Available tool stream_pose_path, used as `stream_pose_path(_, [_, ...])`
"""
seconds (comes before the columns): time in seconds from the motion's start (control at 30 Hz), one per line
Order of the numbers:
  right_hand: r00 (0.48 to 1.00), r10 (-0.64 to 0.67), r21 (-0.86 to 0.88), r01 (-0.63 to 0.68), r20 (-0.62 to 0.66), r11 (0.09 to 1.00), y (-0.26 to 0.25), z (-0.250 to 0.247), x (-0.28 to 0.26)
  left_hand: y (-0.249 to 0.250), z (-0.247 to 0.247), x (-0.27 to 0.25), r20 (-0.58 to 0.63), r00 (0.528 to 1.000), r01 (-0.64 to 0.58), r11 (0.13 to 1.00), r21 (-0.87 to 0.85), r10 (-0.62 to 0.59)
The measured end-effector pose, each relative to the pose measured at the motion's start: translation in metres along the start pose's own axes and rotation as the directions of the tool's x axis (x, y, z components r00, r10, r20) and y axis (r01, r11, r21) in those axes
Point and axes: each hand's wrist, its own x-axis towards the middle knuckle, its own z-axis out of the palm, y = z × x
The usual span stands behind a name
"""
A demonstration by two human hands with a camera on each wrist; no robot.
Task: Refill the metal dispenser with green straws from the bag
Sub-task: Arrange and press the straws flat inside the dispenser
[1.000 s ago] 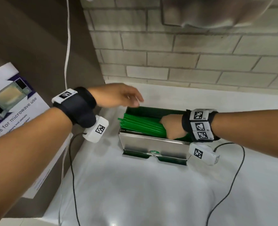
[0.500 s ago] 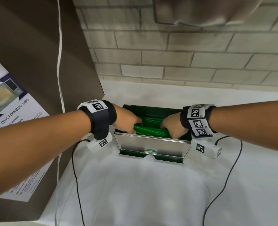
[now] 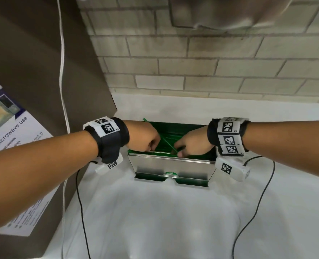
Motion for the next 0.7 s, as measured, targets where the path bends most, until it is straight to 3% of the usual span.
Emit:
stream_pose_path(0.13, [0.998,-0.052,0.041,0.053,-0.025,0.998,0.000,0.010,0.008,-0.010,-0.013,-0.012,0.021,1.000,0.019,0.996,-0.088,-0.017])
stream_pose_path(0.33, [0.983,-0.039,0.103,0.058,-0.179,0.993,-0.003,0.013,0.016,-0.009,0.007,-0.021,0.092,0.996,-0.018,0.998,0.058,0.013])
stream_pose_path(0.53, [0.973,0.038,0.093,-0.017,-0.228,0.995,-0.003,0.012,0.016,-0.010,0.002,-0.025,0.015,1.000,-0.003,0.999,-0.032,0.004])
stream_pose_path(0.7, [0.981,-0.053,0.064,0.066,-0.188,0.996,-0.001,0.004,0.004,-0.017,-0.023,-0.031,-0.167,0.986,-0.042,0.988,-0.147,0.017])
